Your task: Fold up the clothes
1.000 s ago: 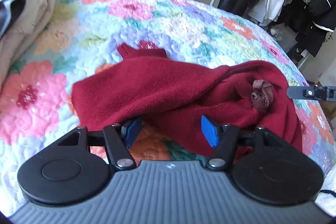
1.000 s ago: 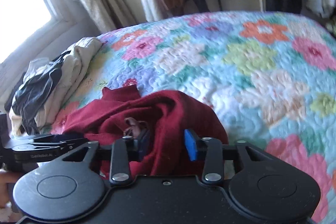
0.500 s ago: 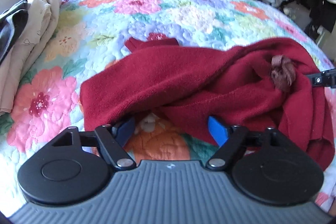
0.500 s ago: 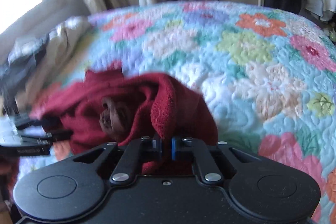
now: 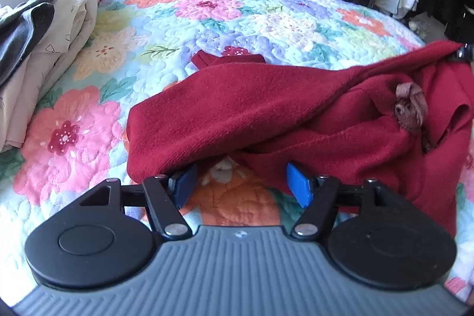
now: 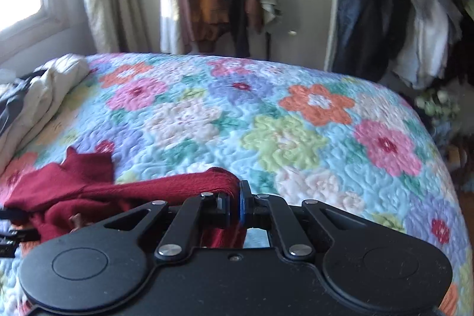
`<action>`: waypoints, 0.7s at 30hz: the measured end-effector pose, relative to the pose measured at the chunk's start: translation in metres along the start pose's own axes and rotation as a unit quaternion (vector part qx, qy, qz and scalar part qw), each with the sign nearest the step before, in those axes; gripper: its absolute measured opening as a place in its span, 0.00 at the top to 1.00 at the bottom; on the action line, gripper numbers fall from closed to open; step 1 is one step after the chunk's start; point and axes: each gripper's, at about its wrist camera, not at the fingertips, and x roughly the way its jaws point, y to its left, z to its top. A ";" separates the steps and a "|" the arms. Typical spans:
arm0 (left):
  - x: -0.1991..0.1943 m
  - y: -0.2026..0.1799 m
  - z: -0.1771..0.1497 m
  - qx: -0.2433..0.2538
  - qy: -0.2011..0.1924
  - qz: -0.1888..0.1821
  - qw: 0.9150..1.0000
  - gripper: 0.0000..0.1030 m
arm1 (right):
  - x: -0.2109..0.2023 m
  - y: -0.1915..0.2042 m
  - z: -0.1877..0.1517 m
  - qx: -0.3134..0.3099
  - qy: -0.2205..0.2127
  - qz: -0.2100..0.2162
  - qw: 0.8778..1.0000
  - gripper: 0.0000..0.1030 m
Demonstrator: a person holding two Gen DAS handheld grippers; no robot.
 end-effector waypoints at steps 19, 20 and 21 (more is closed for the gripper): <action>-0.026 0.009 0.006 -0.097 -0.032 -0.098 0.990 0.17 | -0.003 -0.056 -0.025 0.041 0.039 -0.208 0.976 0.96; -0.026 0.010 0.006 -0.100 -0.030 -0.097 0.990 0.17 | -0.003 -0.062 -0.025 0.051 0.041 -0.214 0.975 0.96; -0.027 0.012 0.005 -0.102 -0.029 -0.099 0.989 0.17 | -0.004 -0.068 -0.025 0.060 0.043 -0.219 0.973 0.96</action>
